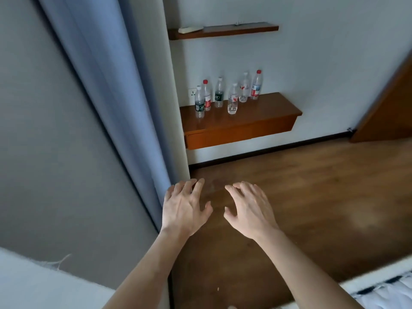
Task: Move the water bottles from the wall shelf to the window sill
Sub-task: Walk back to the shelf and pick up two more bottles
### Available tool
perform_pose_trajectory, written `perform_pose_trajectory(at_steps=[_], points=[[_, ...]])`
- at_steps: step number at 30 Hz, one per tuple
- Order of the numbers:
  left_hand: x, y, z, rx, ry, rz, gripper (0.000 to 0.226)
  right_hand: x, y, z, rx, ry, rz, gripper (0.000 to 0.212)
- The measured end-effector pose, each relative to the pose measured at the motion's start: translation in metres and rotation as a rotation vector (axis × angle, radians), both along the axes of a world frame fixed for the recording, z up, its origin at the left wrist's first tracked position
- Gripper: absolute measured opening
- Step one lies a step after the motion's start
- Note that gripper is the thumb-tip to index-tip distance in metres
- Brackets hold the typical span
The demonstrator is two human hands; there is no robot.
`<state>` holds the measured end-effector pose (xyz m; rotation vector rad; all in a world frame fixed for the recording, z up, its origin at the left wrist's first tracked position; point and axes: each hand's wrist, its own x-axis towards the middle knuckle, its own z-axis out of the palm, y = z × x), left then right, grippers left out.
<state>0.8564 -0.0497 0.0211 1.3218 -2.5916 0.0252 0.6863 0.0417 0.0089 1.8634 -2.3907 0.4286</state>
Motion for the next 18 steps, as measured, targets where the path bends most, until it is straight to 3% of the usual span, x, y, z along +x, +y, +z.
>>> perform_pose_trajectory(at_steps=[10, 18], points=[[-0.079, -0.115, -0.017, 0.037, -0.056, -0.033, 0.065, -0.085, -0.113, -0.015, 0.043, 0.002, -0.024, 0.057], [-0.205, -0.226, -0.012, 0.078, -0.019, 0.031, 0.065, -0.219, -0.220, -0.003, 0.023, -0.032, -0.052, 0.059]])
